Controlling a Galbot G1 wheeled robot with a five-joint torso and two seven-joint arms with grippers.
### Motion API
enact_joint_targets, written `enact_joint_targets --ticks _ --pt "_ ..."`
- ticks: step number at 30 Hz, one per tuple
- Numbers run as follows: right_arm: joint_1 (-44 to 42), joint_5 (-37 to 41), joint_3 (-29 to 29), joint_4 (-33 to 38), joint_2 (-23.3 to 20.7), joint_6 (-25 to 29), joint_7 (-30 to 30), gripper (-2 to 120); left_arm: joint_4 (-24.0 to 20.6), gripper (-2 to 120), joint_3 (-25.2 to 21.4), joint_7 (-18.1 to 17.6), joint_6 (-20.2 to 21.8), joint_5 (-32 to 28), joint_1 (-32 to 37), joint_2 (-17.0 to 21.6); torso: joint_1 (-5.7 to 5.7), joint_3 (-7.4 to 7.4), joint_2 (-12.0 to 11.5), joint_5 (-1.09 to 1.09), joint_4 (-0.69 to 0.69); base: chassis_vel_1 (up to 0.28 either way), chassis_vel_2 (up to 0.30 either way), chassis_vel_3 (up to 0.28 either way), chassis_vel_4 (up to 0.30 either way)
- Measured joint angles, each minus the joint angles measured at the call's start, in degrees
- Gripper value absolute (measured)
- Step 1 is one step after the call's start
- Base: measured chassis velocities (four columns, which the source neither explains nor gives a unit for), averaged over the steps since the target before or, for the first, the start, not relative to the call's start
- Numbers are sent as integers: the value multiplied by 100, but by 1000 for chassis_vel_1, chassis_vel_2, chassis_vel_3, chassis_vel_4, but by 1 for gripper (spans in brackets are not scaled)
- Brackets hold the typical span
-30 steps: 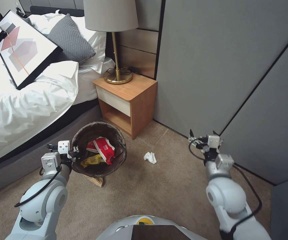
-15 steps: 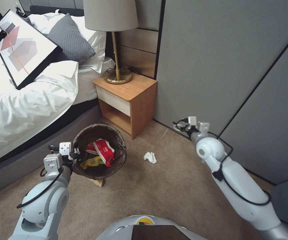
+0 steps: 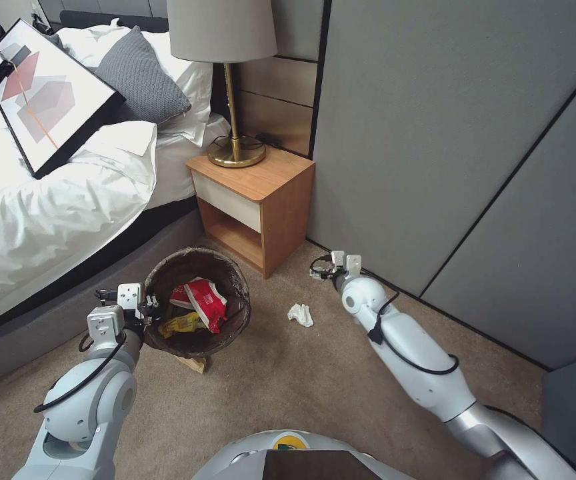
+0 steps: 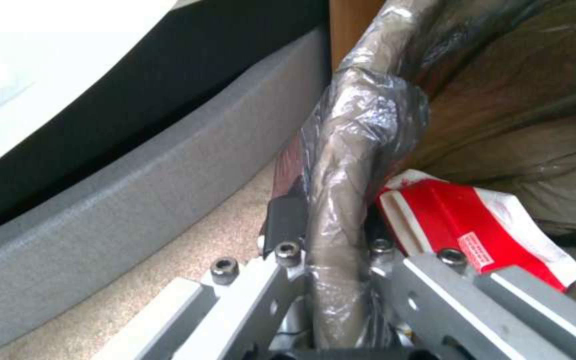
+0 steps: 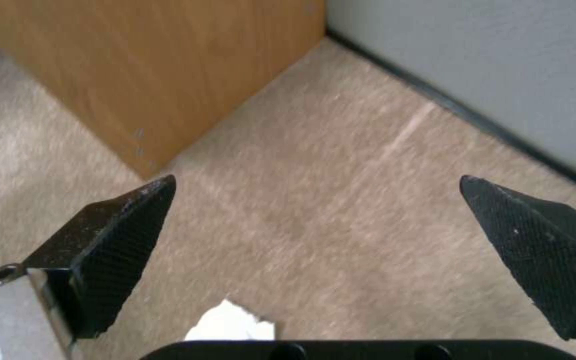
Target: Pick up the trash bin, then pick up the garbage from the floor and place it into the trash bin.
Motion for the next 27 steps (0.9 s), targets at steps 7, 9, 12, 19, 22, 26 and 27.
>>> enact_joint_targets --ticks 7,9,12,19,22,26,27 --pt "-34 -206 -296 -280 240 59 -67 100 77 0 58 0 0 8 -47 -13 0 0 0 0 0 0 0 0 0" --pt "-39 -246 -338 -315 273 68 -69 100 85 0 58 1 0 8 -47 -8 0 0 0 -1 0 0 0 0 0" --pt "-71 -325 -445 -377 365 79 -70 100 96 0 57 12 0 10 -45 8 0 0 0 0 0 0 0 0 0" --pt "-195 -404 -540 -420 464 72 -28 100 122 0 50 34 0 11 -38 23 0 0 0 0 0 0 0 0 0" --pt "-289 -459 -541 -462 452 69 -37 100 154 0 64 38 0 15 -52 23 0 0 0 0 0 0 0 0 0" --pt "-386 -517 -542 -555 409 74 -97 100 180 0 69 44 0 17 -68 6 0 0 0 1 0 0 0 0 0" --pt "-412 -527 -541 -575 408 77 -103 100 184 0 69 46 0 17 -68 3 0 0 0 1 -1 0 0 0 0"
